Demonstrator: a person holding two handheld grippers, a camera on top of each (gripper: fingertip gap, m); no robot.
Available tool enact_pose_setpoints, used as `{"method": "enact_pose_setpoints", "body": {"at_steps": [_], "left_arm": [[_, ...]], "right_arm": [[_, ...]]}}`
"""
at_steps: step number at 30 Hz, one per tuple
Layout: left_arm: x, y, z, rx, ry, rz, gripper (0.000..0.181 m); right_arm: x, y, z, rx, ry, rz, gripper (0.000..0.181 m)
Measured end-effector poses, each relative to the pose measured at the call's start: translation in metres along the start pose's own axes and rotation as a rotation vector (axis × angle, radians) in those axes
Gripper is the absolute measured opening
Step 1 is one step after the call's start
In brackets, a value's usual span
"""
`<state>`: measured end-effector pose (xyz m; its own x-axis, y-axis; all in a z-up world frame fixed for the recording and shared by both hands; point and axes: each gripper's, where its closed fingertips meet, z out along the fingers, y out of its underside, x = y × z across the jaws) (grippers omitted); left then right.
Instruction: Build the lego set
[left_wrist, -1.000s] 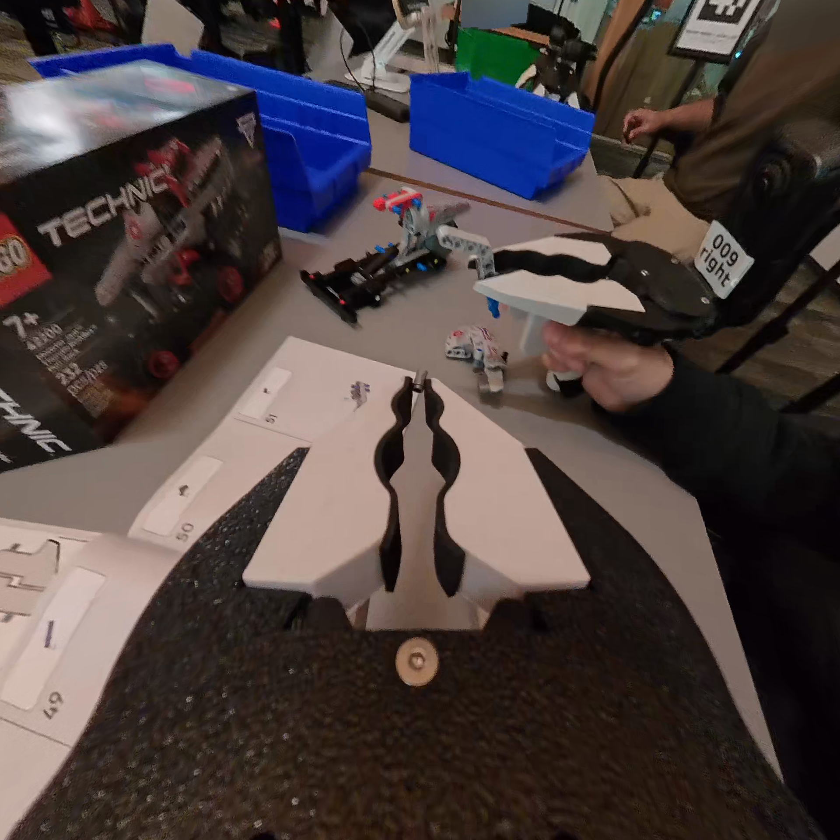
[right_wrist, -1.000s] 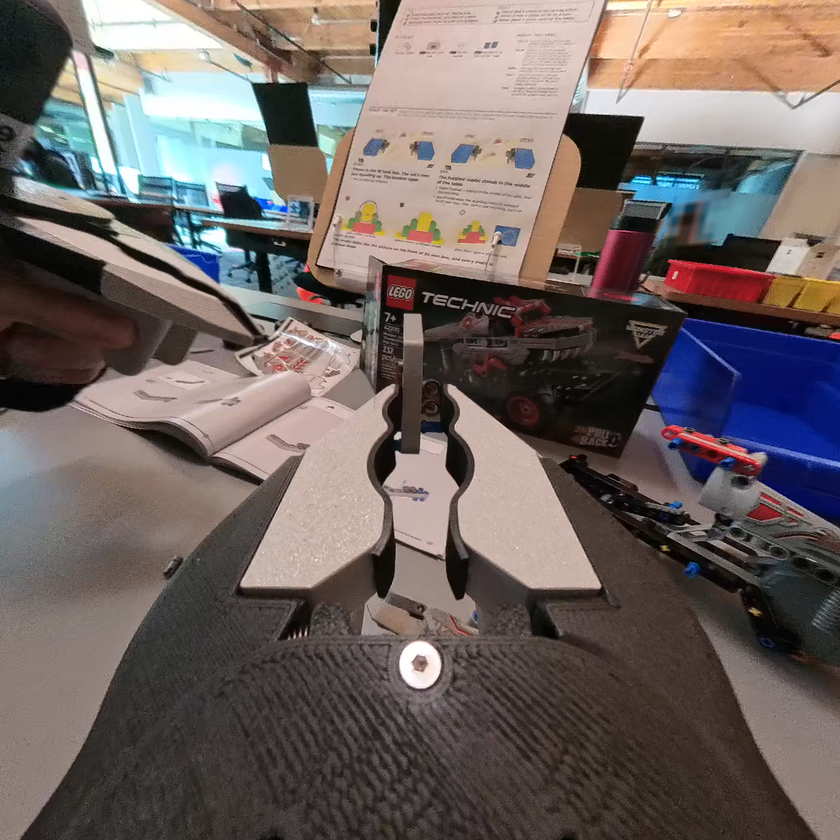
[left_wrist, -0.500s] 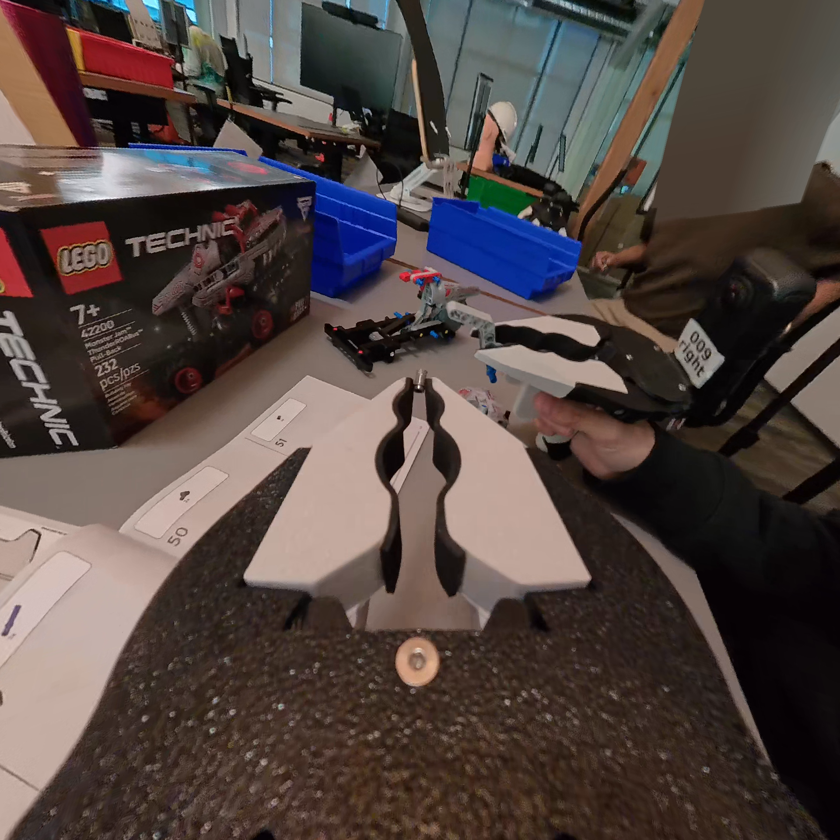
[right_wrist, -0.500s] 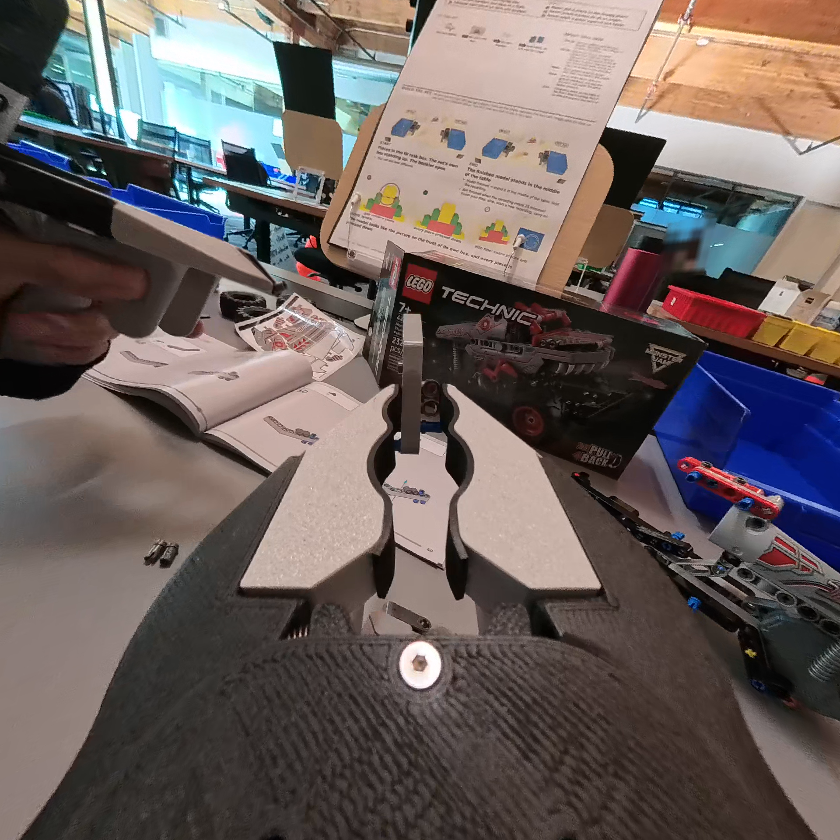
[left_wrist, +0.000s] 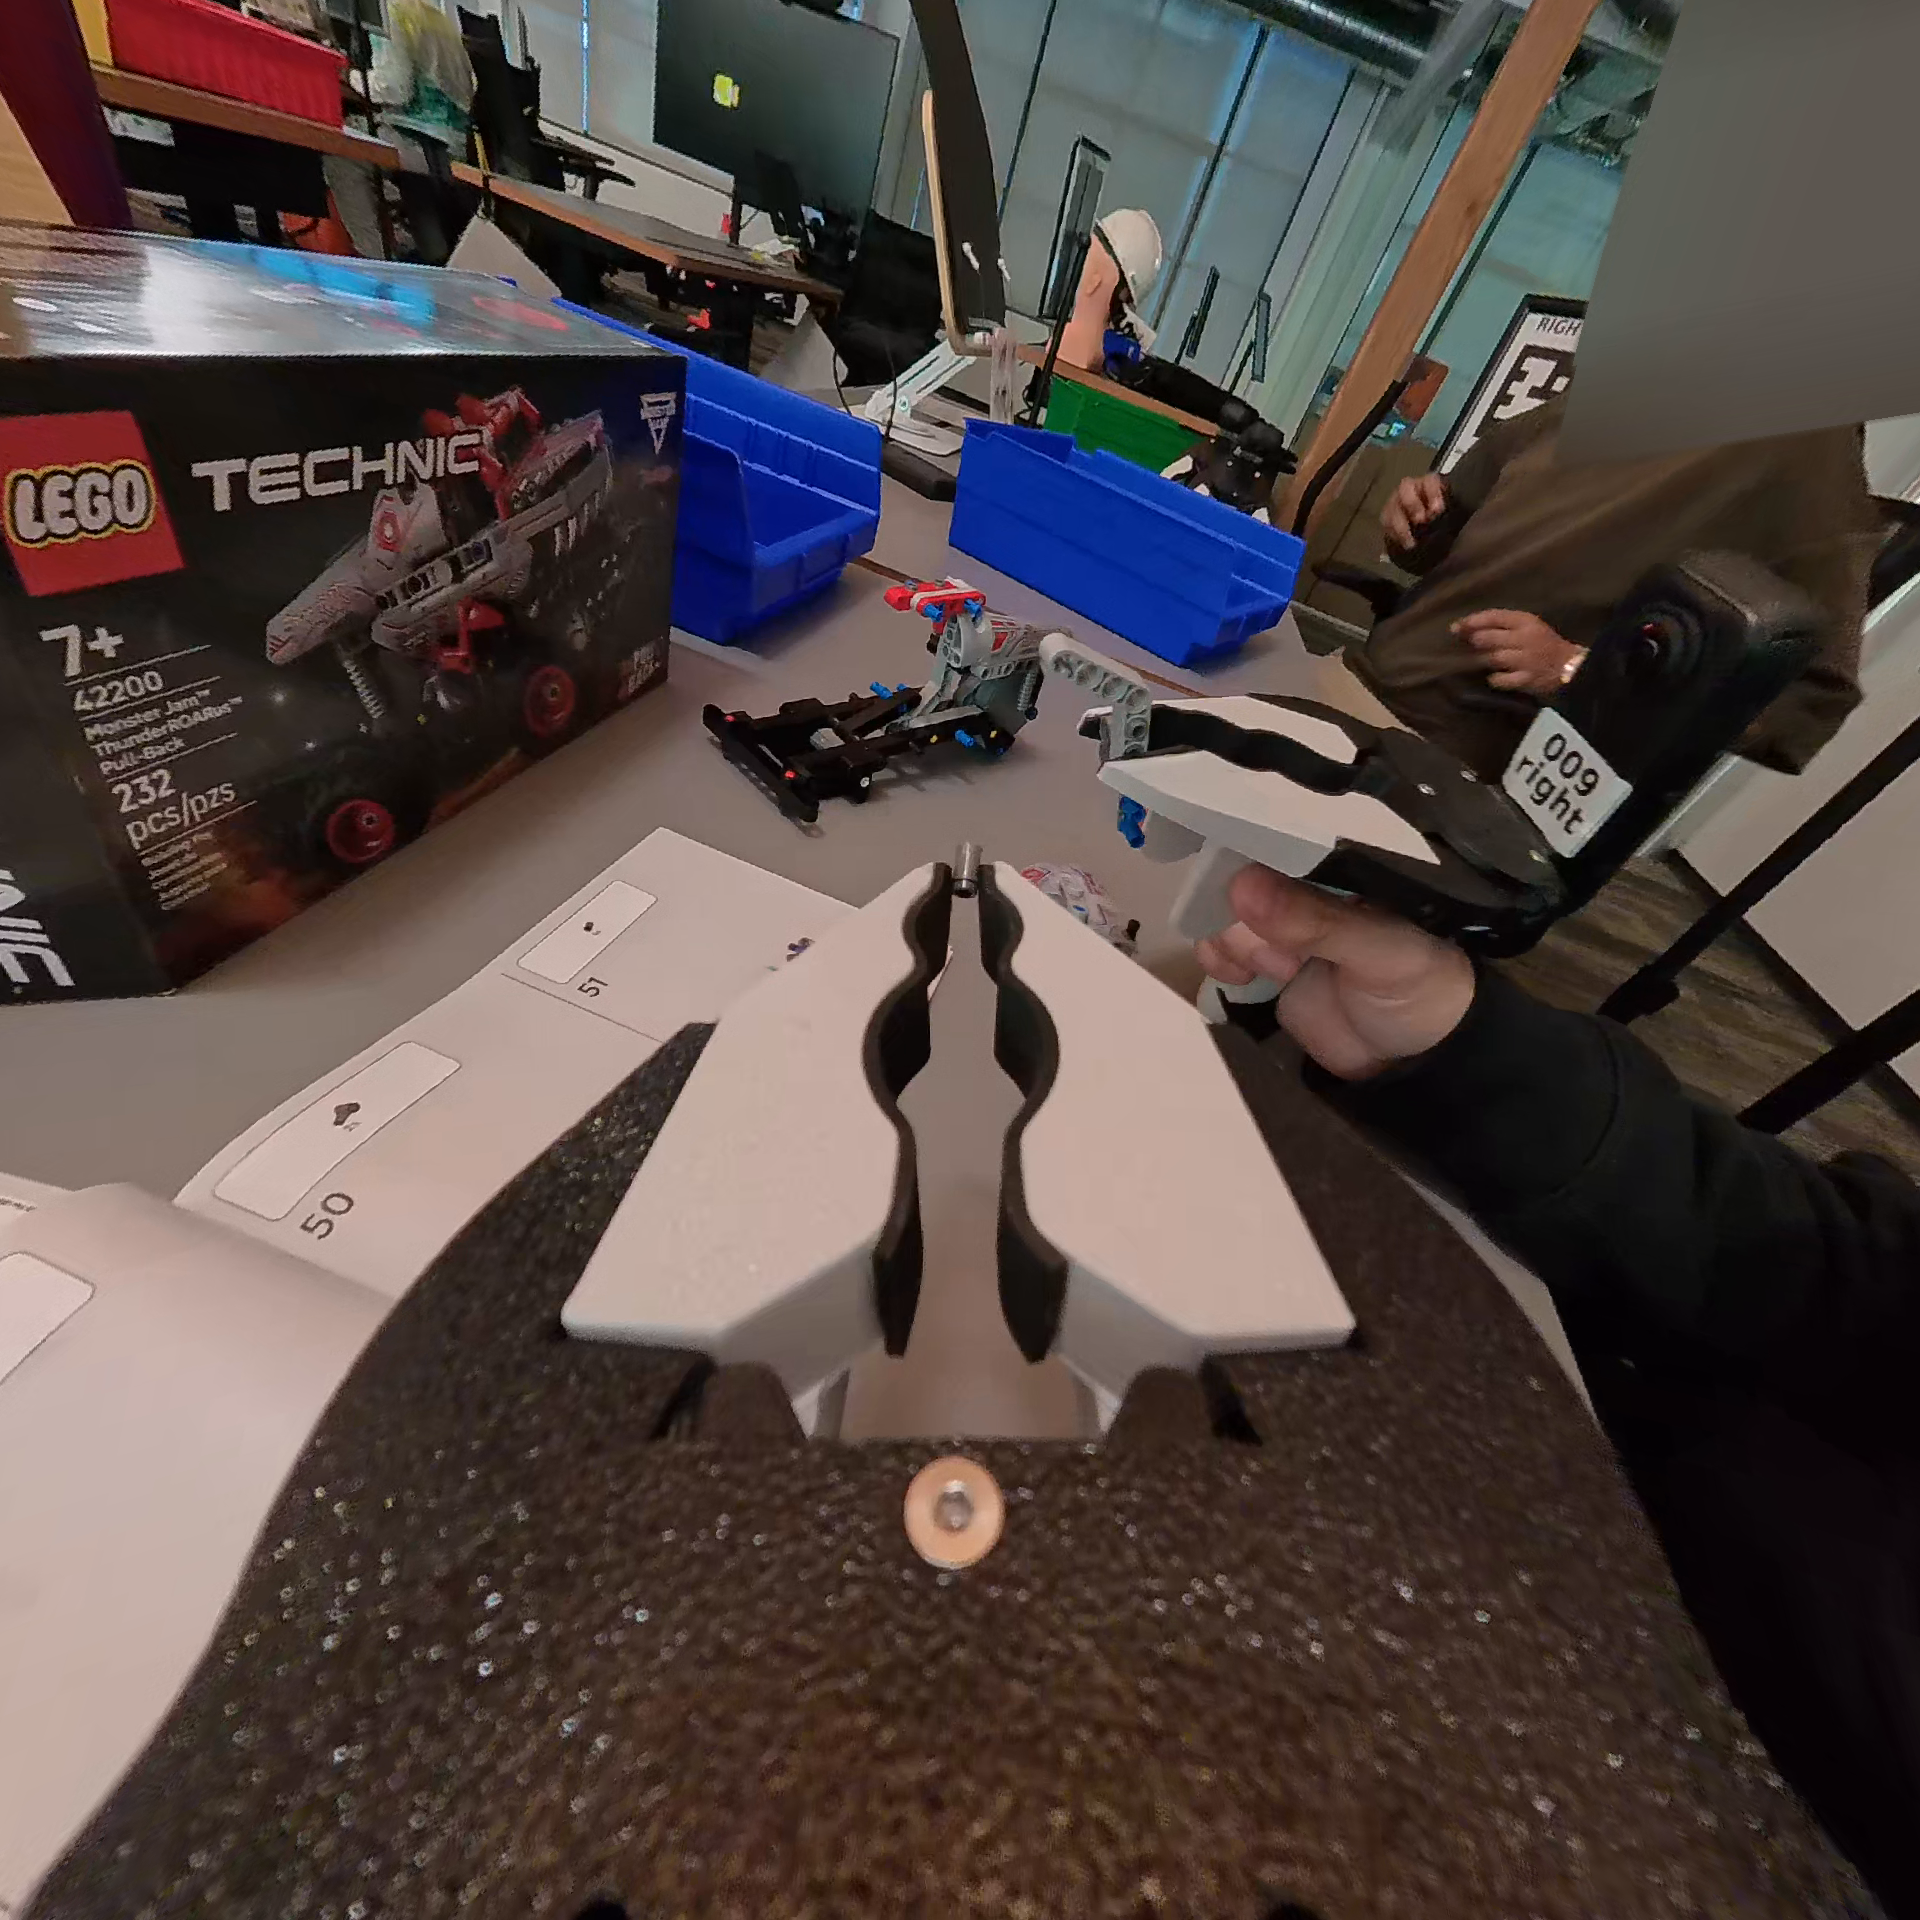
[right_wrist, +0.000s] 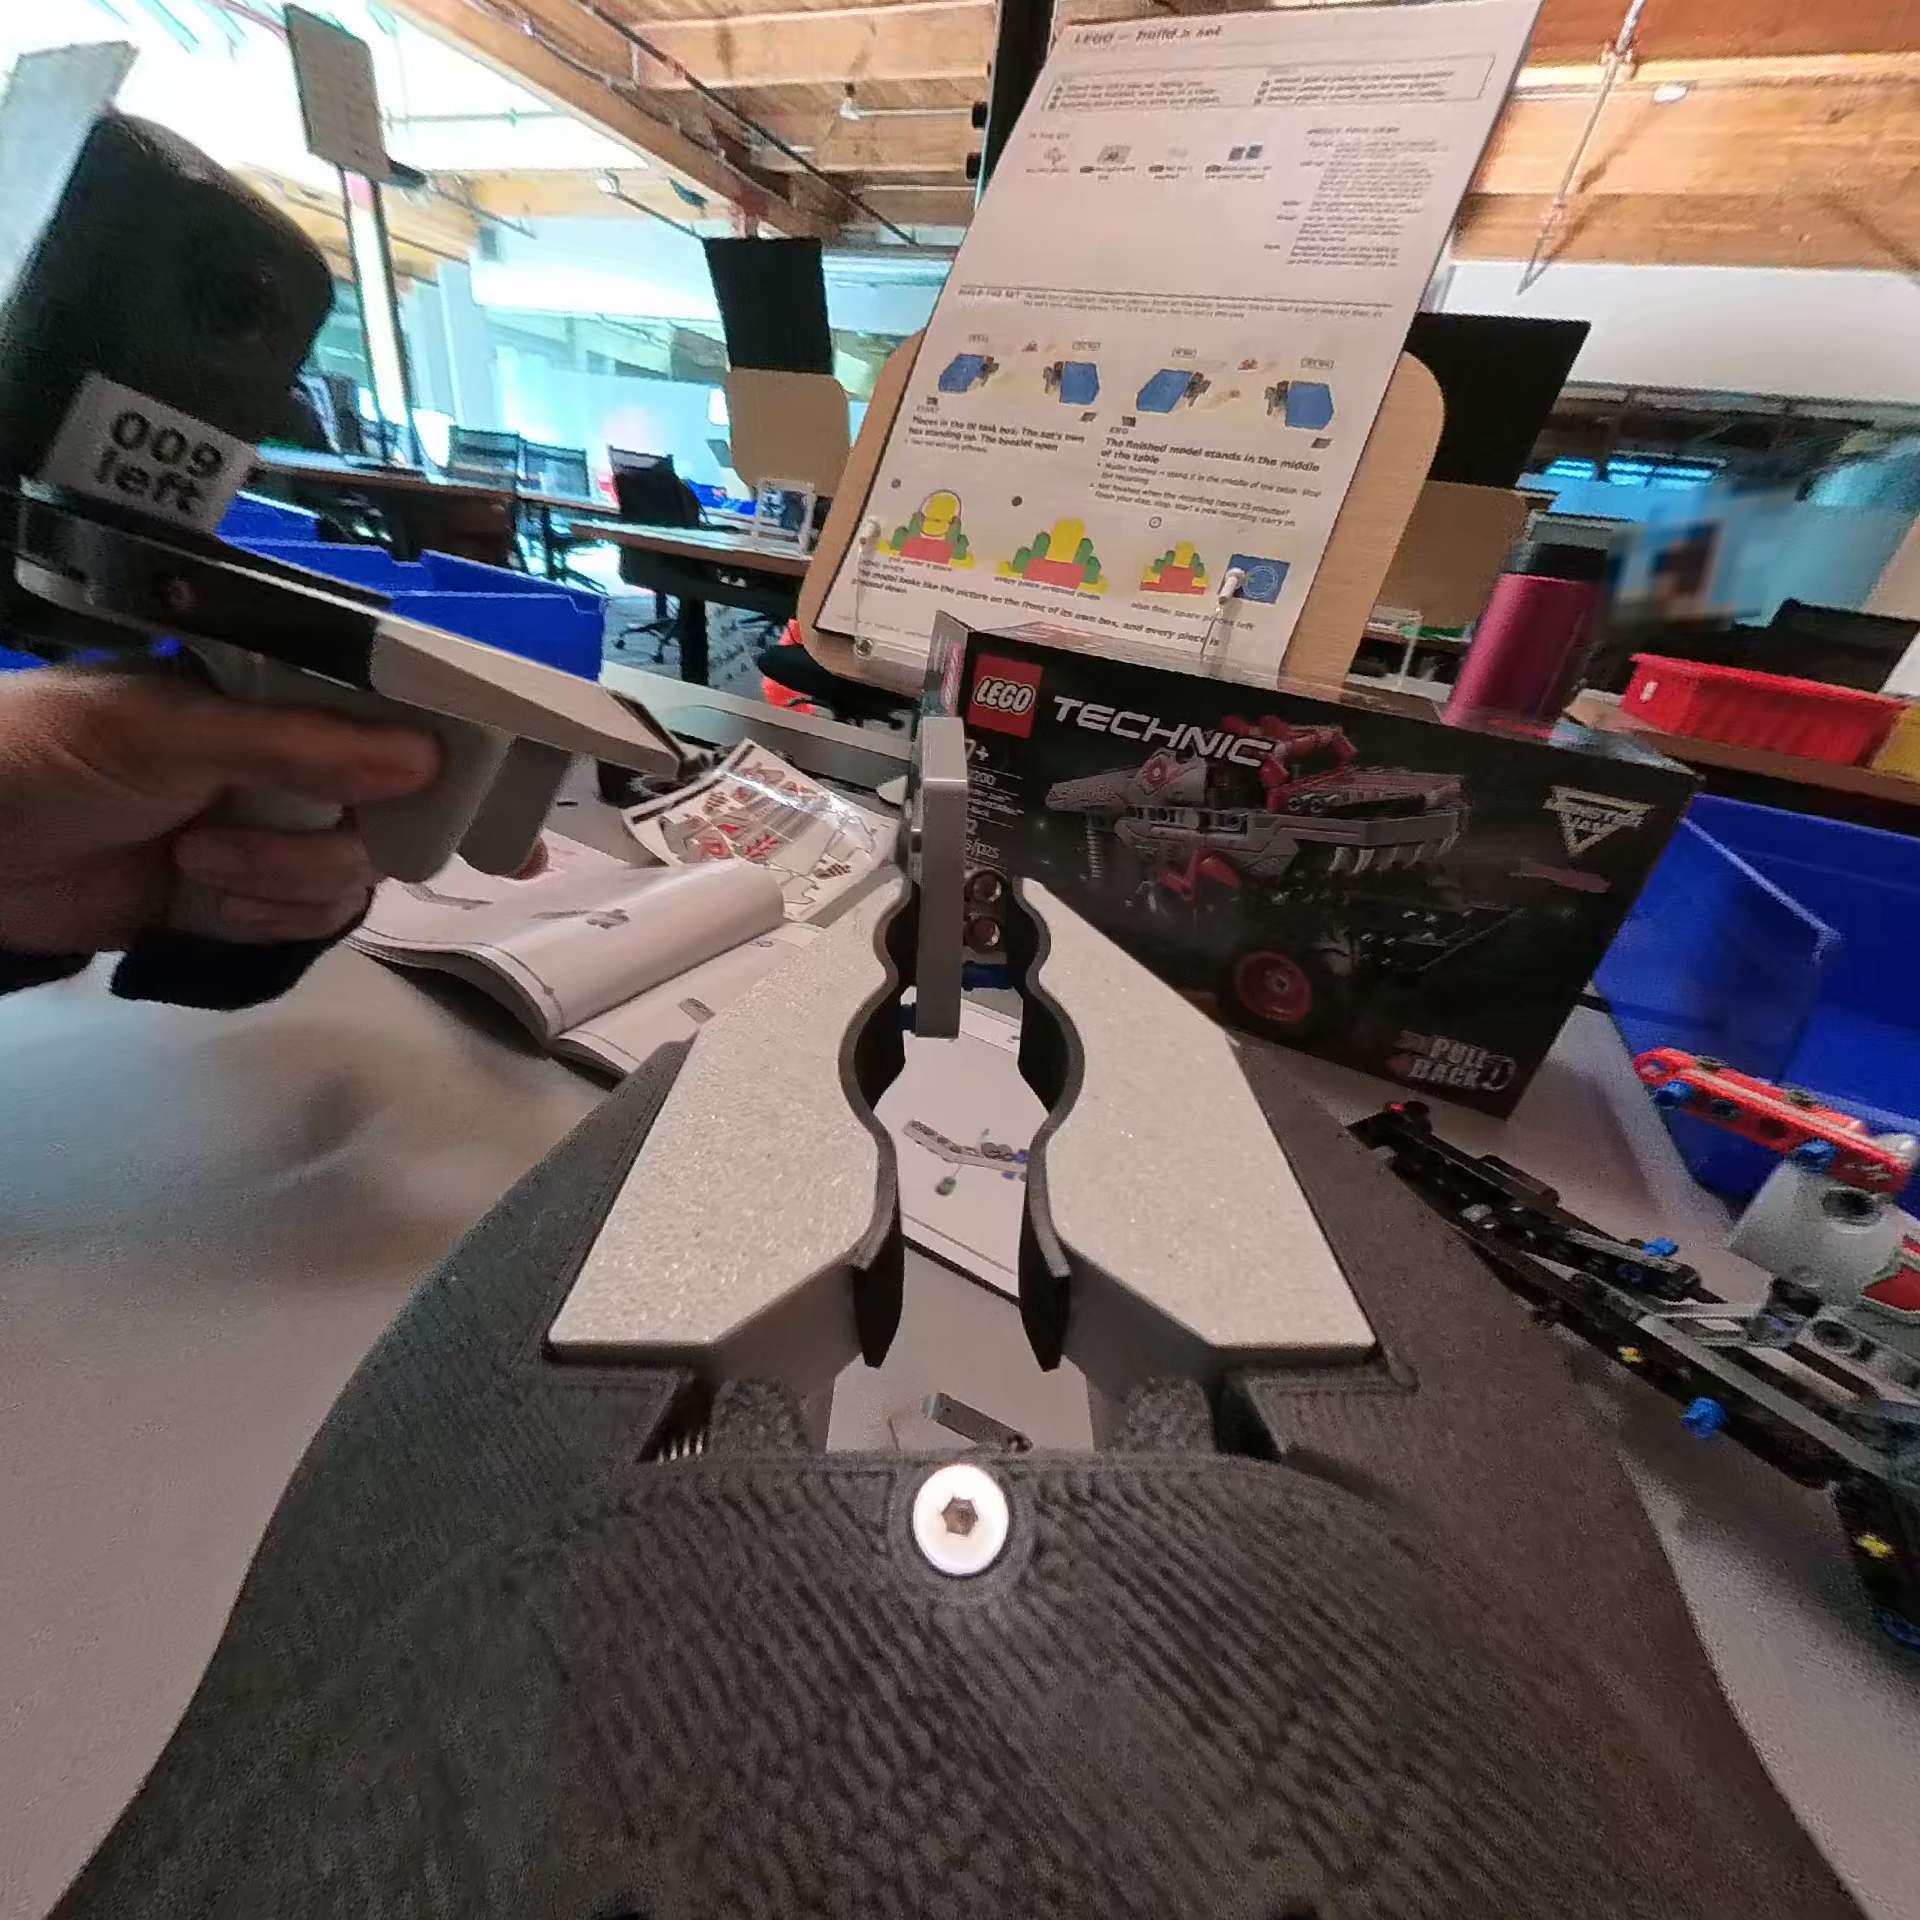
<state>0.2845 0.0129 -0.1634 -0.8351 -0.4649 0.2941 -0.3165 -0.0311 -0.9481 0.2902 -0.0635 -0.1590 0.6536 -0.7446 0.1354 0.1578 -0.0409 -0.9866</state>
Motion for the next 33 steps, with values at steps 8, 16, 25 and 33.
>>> {"method": "enact_pose_setpoints", "body": {"at_steps": [8, 16, 25, 33], "left_arm": [[0.016, 0.004, 0.007, -0.029, 0.046, 0.017, 0.003], [0.027, 0.009, 0.013, -0.049, 0.099, -0.028, 0.003], [0.034, 0.016, 0.014, -0.076, 0.155, -0.080, 0.003], [0.031, 0.022, 0.015, -0.117, 0.166, -0.168, 0.003]], "right_arm": [[-0.006, -0.004, 0.000, 0.034, -0.084, 0.113, 0.015], [-0.009, -0.003, 0.002, 0.026, -0.127, 0.136, 0.015], [-0.015, 0.004, 0.006, -0.019, -0.077, -0.066, 0.015], [-0.042, 0.009, 0.012, -0.067, -0.053, -0.470, 0.015]]}}
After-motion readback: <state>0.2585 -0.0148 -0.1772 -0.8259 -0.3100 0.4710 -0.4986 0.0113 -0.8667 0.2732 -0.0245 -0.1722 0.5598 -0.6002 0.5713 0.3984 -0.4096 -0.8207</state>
